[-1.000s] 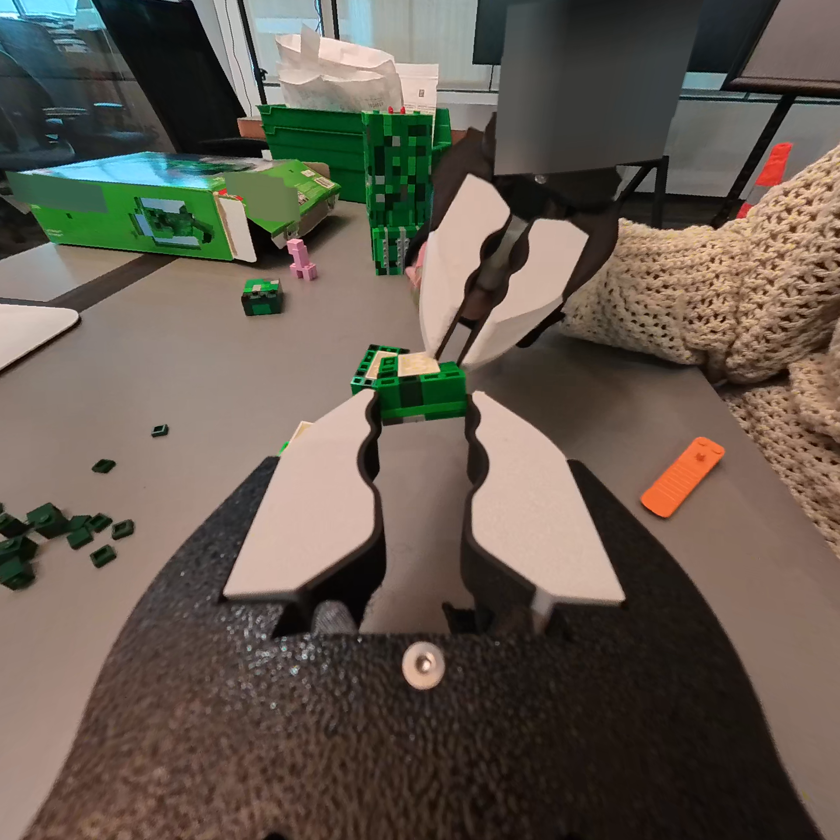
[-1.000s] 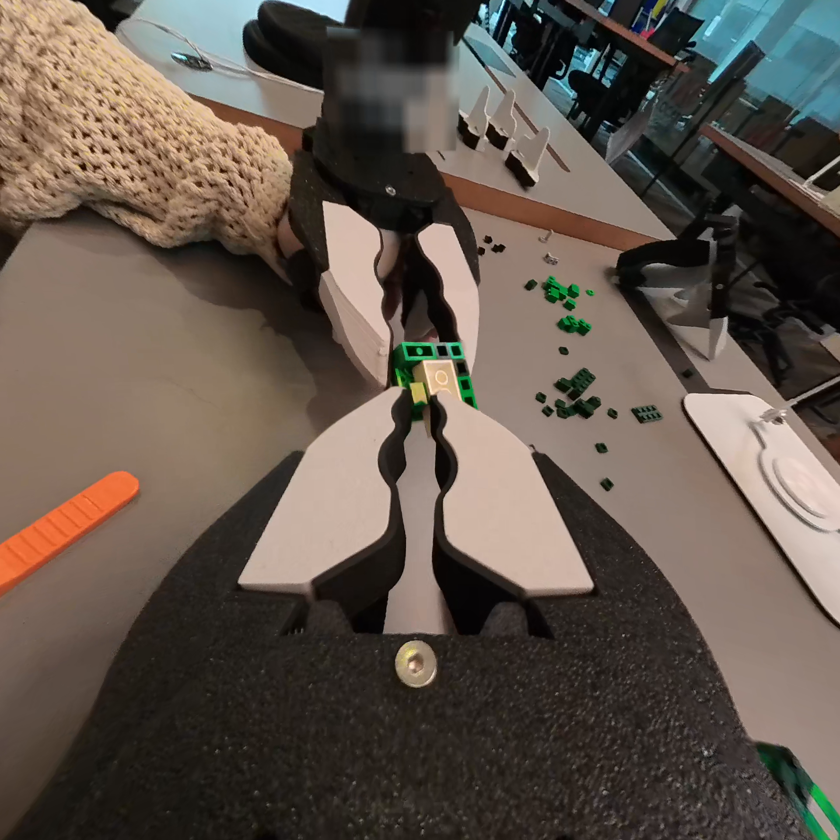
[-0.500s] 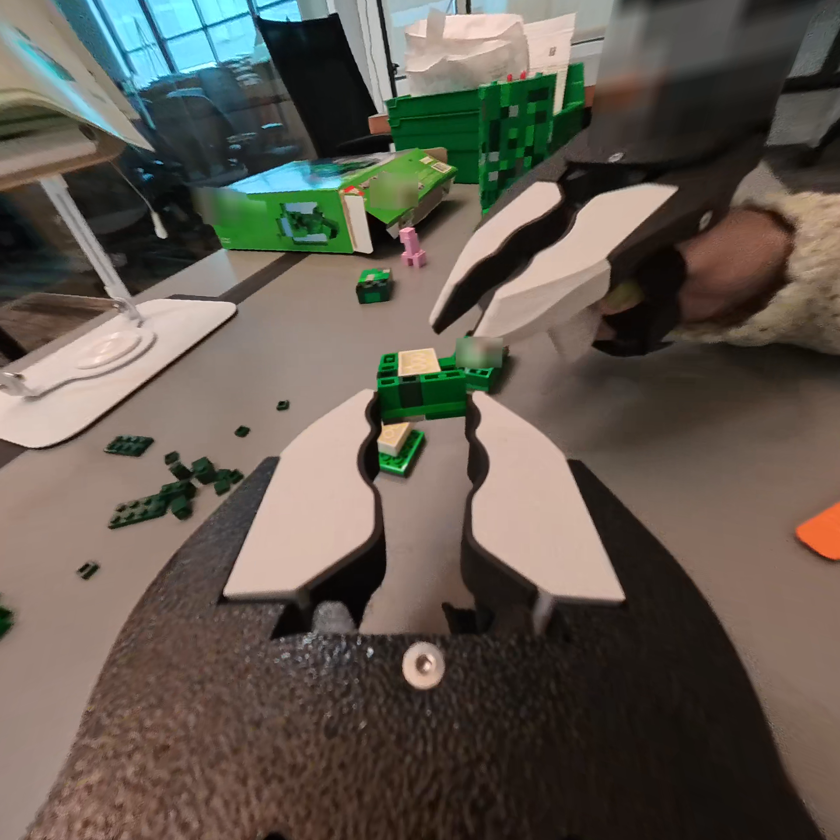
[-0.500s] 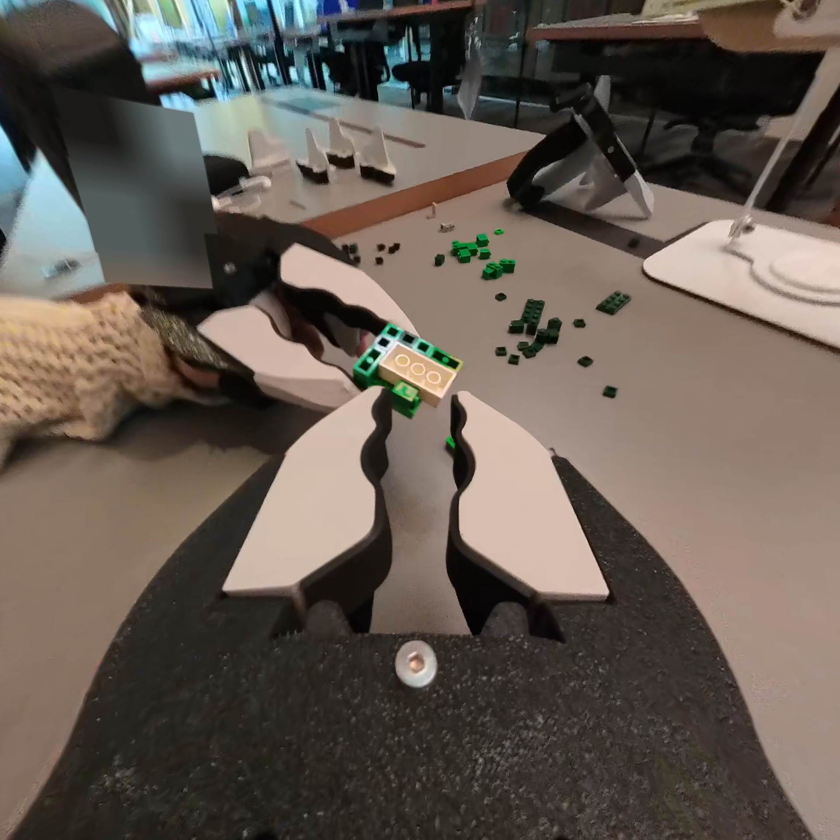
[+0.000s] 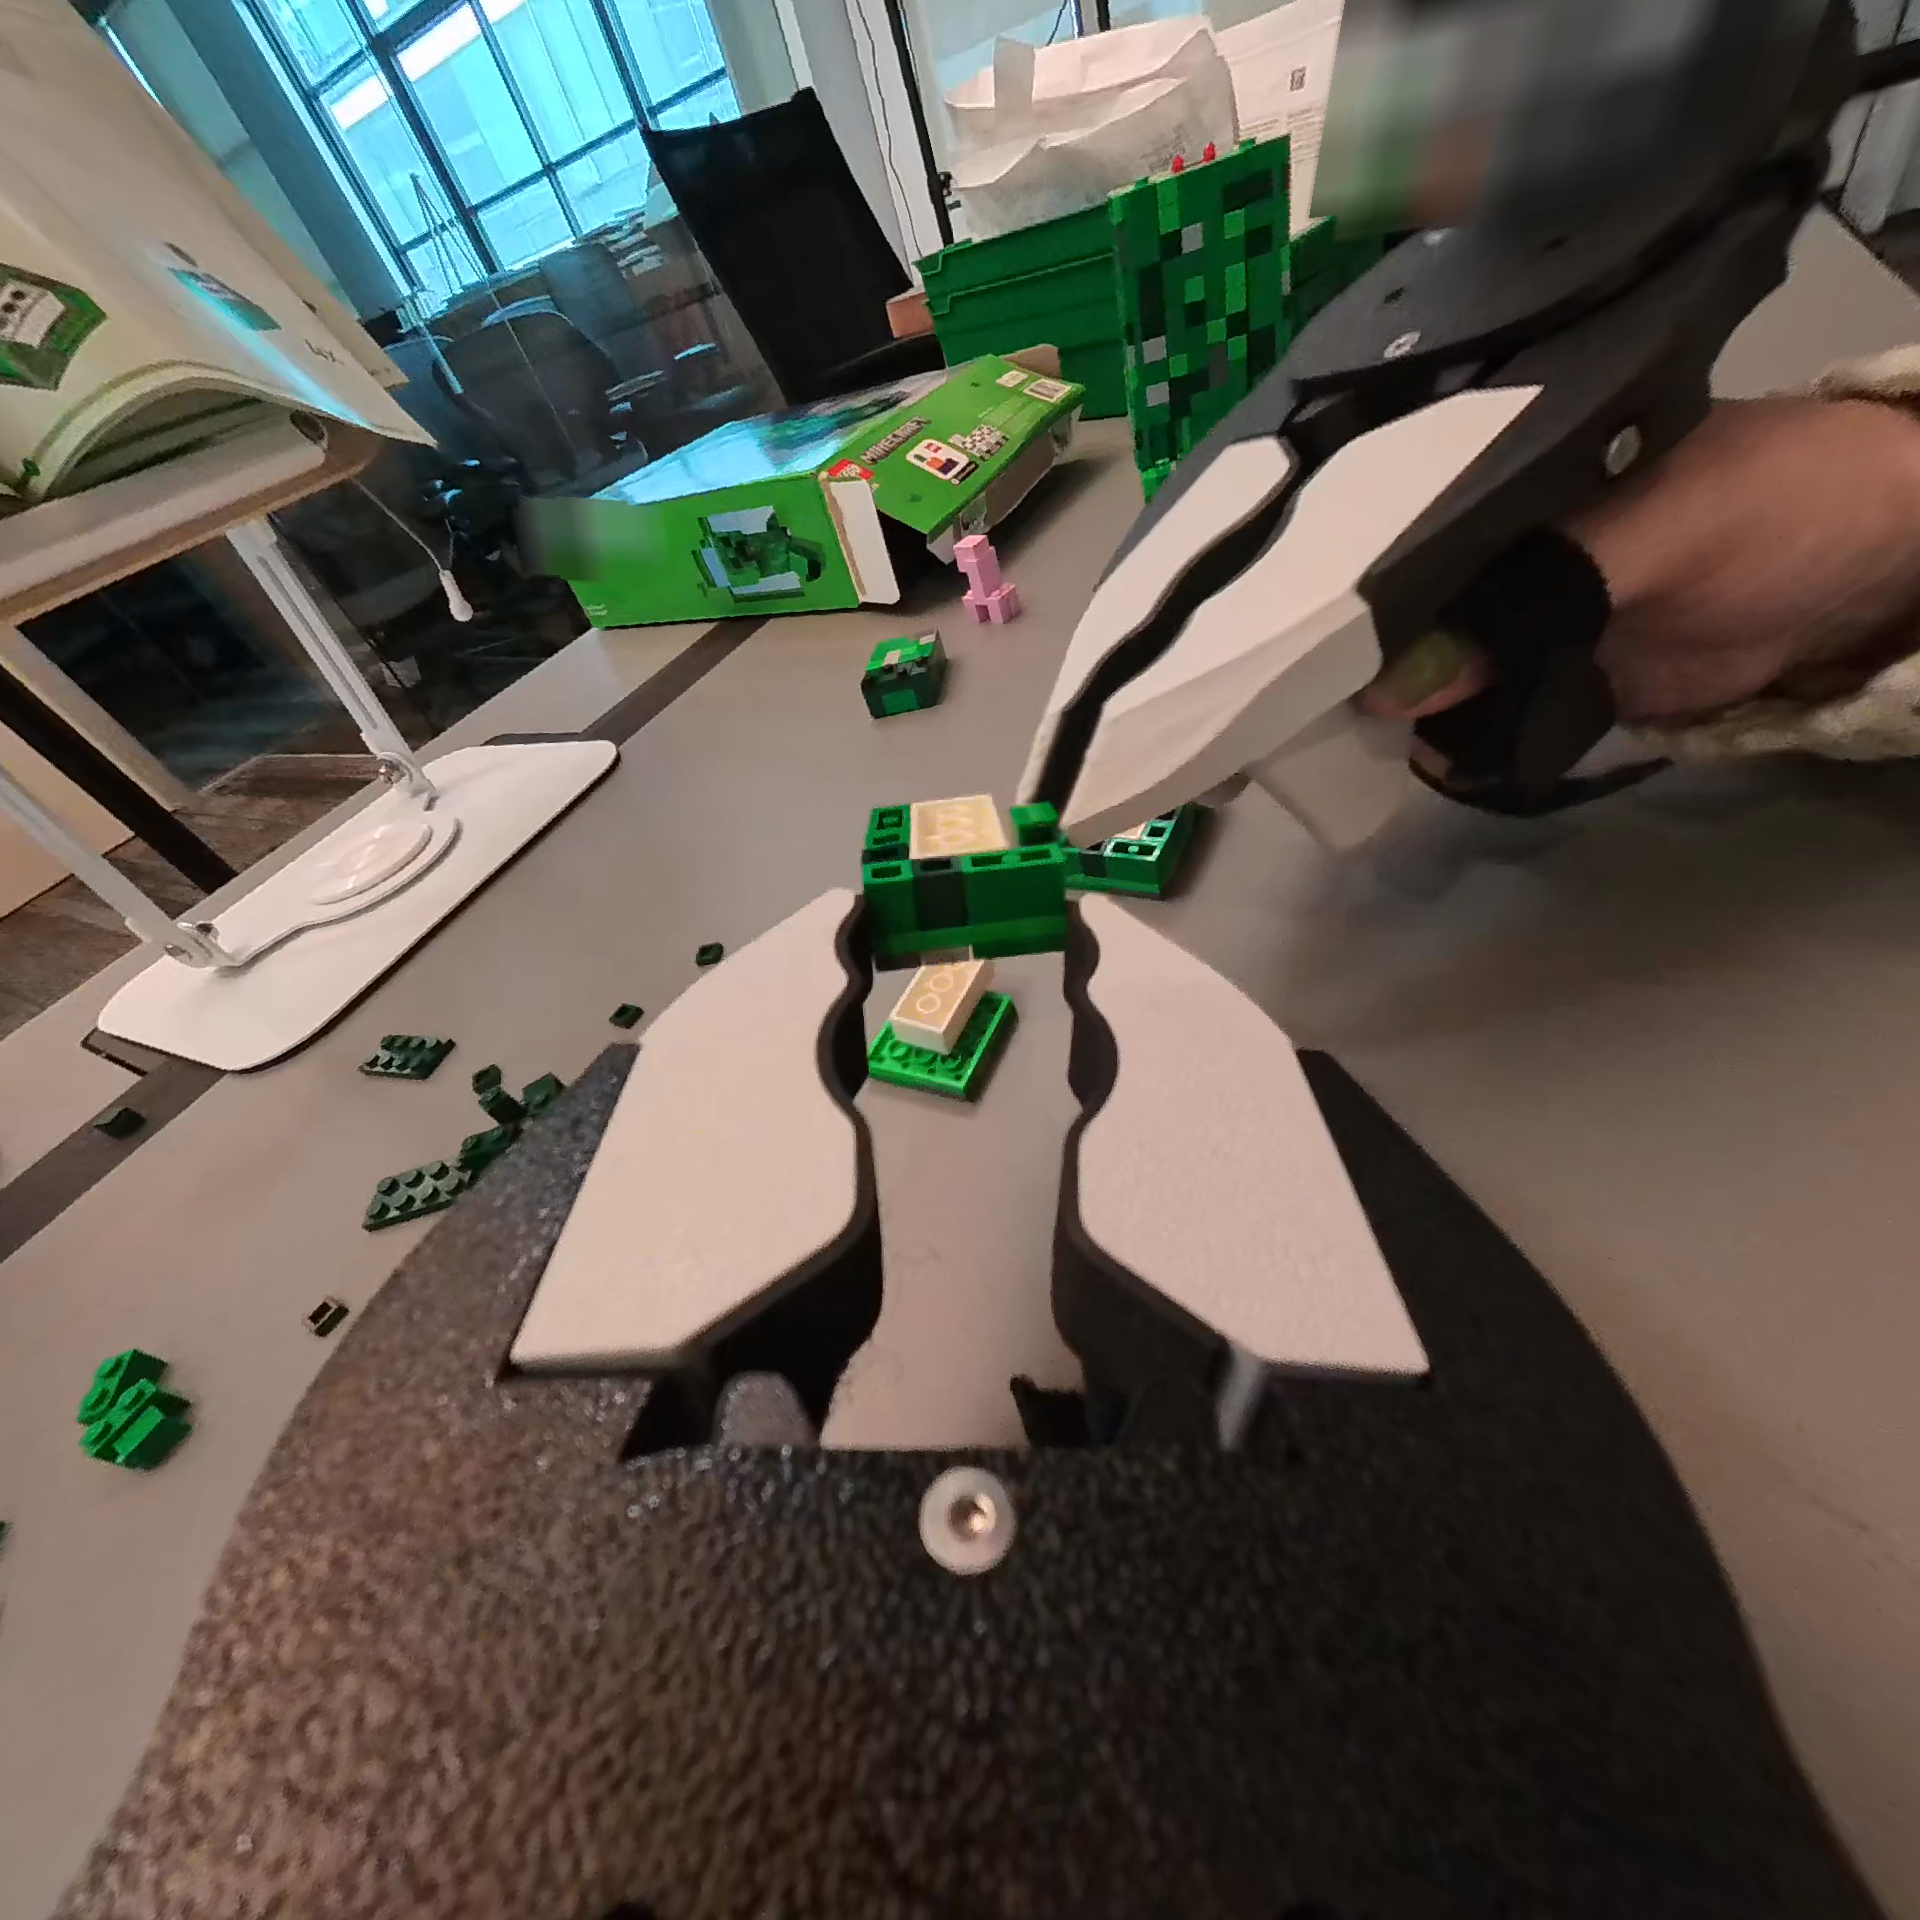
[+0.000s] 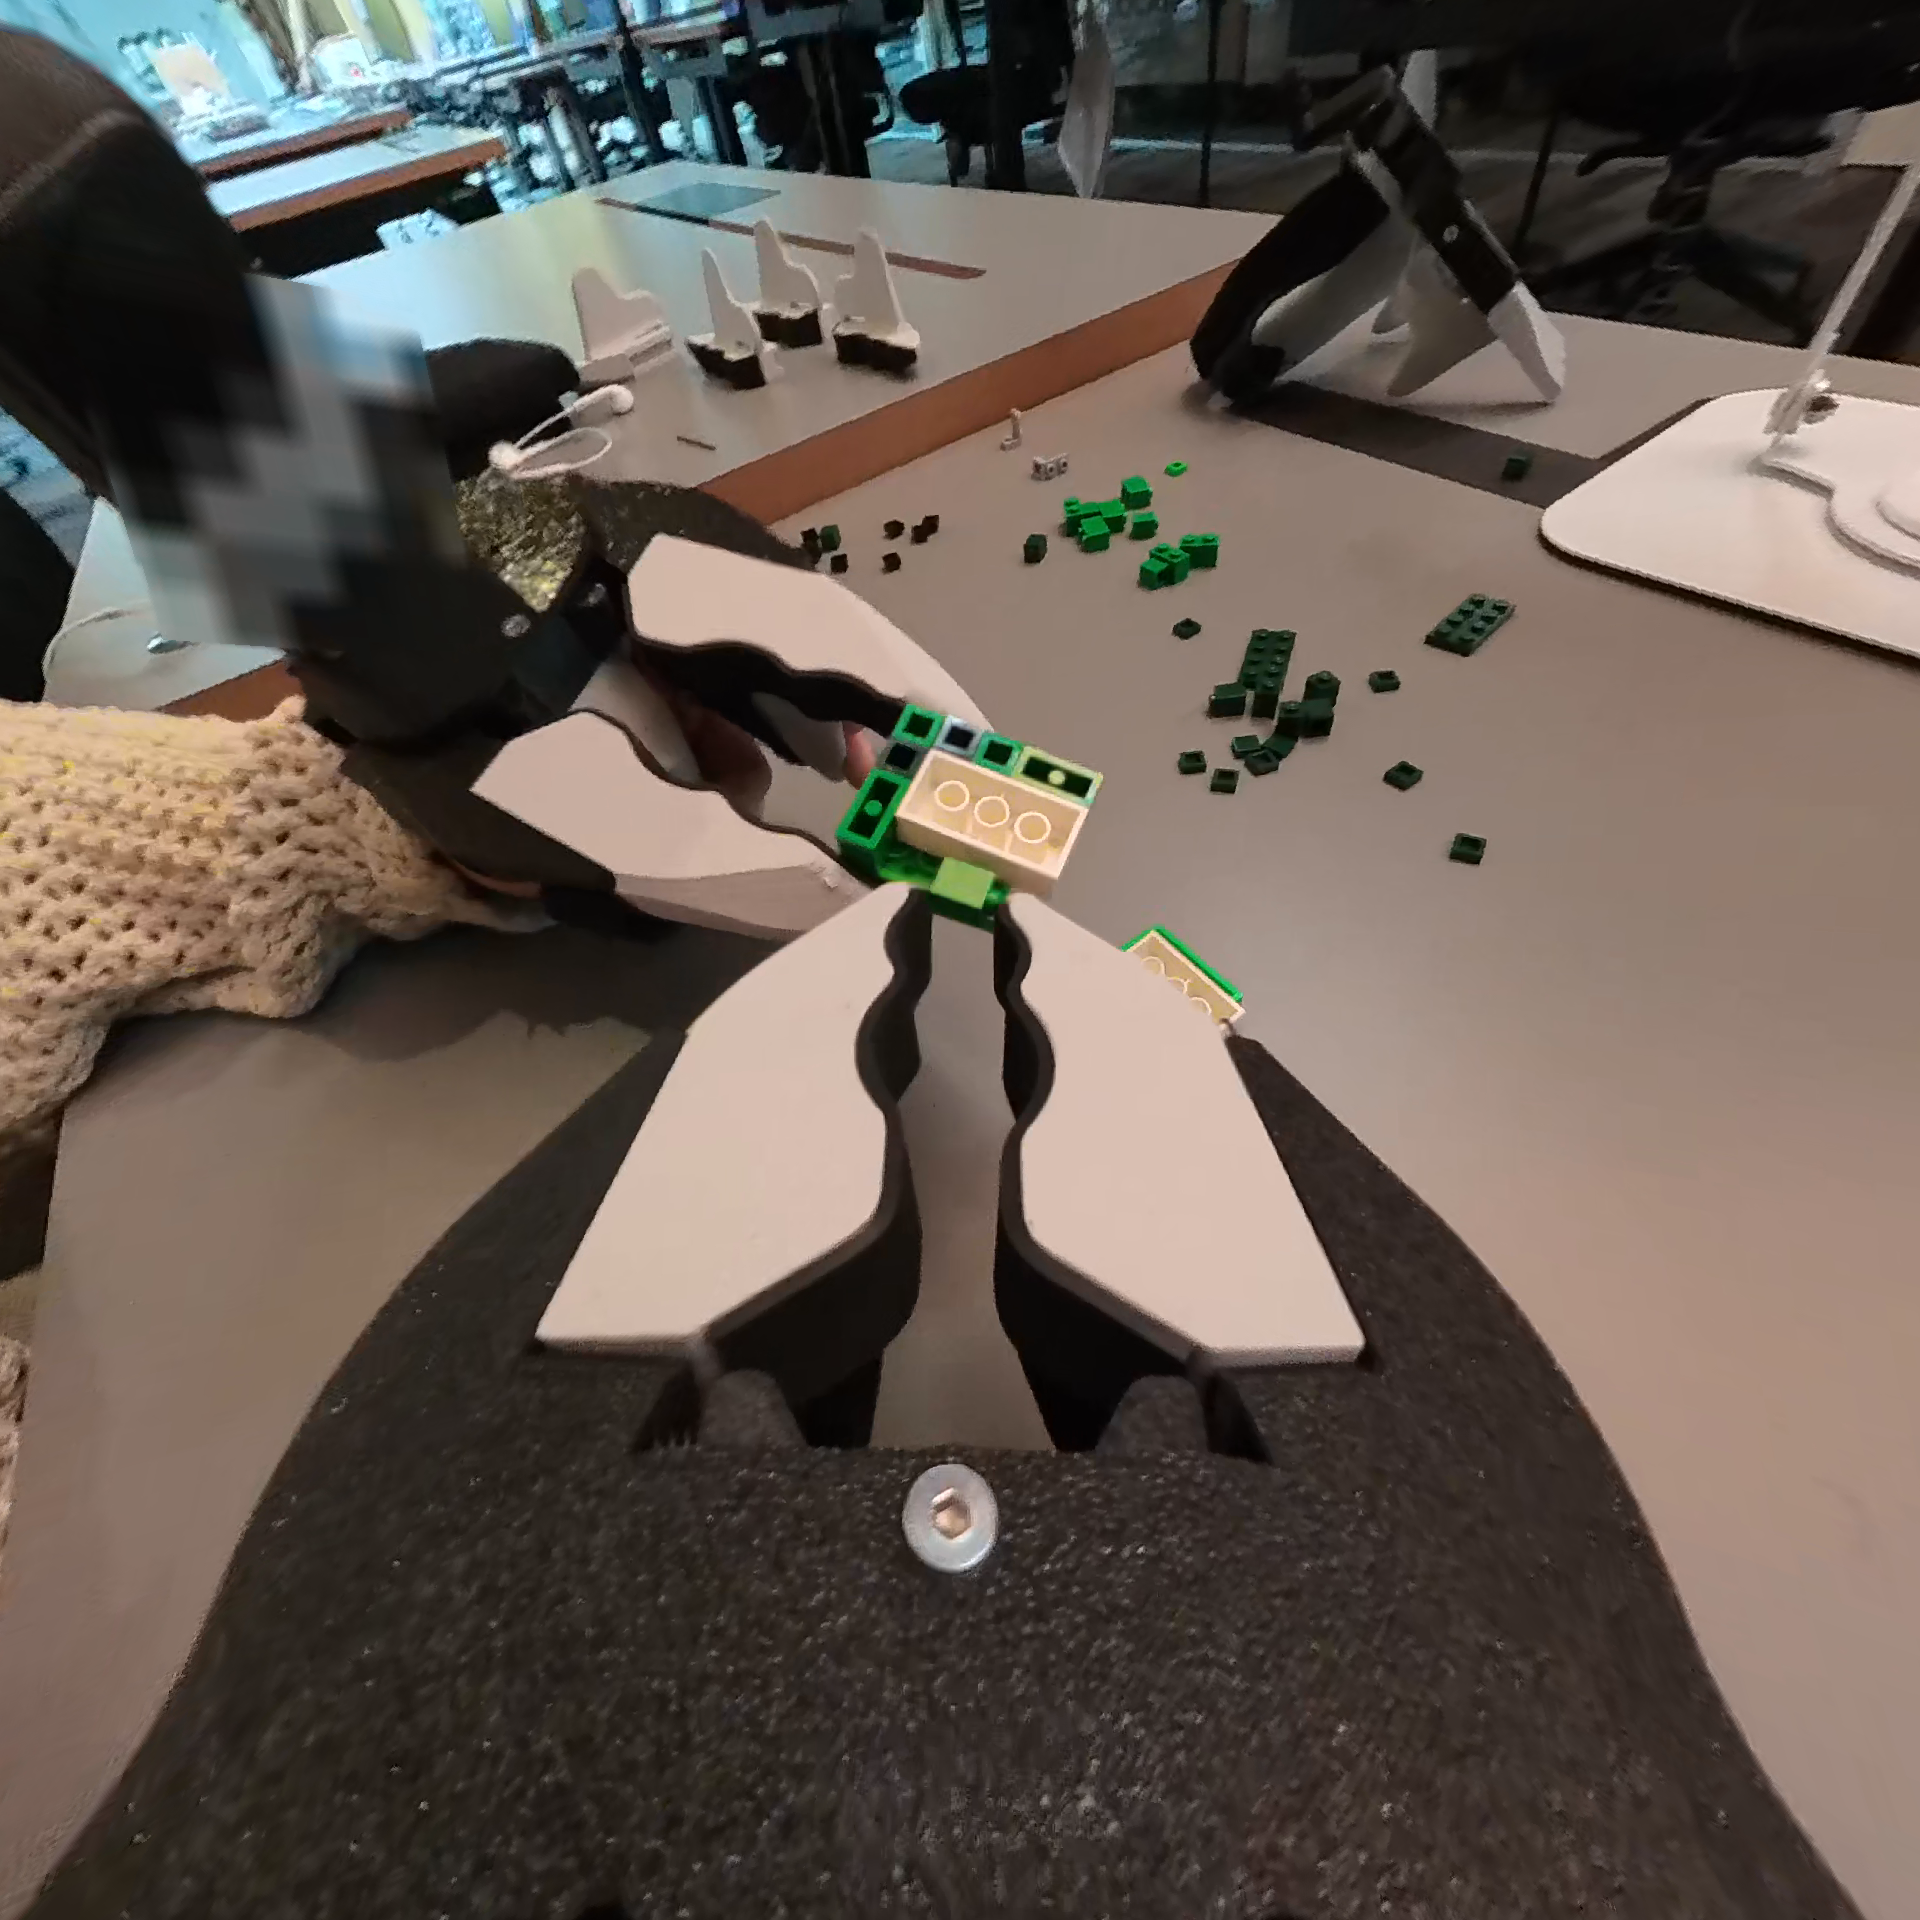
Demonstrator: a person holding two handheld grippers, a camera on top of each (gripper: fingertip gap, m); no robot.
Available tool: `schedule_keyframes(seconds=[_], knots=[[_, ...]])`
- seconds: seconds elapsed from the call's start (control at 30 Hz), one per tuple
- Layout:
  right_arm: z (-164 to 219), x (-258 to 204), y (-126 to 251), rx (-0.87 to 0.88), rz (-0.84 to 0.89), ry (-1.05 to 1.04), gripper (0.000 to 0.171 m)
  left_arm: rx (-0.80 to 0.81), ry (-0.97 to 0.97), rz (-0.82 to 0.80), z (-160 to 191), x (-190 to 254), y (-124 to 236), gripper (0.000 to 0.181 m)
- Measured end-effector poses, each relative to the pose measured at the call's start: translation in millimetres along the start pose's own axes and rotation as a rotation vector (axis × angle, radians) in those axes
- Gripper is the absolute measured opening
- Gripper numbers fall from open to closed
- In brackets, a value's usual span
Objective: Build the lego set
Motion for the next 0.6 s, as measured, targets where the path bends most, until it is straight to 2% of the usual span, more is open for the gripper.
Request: schedule_keyframes(seconds=[0.1, 0.2, 0.3, 0.4, 0.5, 0.6], knots=[[6, 6, 4, -0.126, -0.078, 0.032, 0.011, -0.010, -0.012, -0.017, 2, -3, 1, 0.035], [21, 8, 6, -0.365, -0.169, 0.069, 0.011, -0.023, -0.027, -0.030, 4, -5, 1, 0.035], [34, 6, 6, -0.514, -0.114, 0.260, 0.011, -0.025, -0.054, -0.016, 4, -3, 0, 0.035], [45, 1, 4, -0.593, -0.108, 0.400, 0.011, -0.032, -0.086, -0.013, 4, -1, -1, 0.035], [48, -1, 2, -0.584, -0.127, 0.380, 0.010, -0.018, -0.117, 0.006, 3, 3, -1, 0.035], [35, 2, 7, -0.441, -0.191, 0.203, 0.010, 0.000, -0.174, 0.013, 3, 7, 0, 0.035]])
Point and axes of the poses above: each gripper's, where its closed fingertips meet, y back along the fingers, z out of its underside, x = y × z across the jaws, the point moved 6 cm from there along y, back along the fingers, and after that the axes turned 14 degrees about -x, right-handed, at the moved point
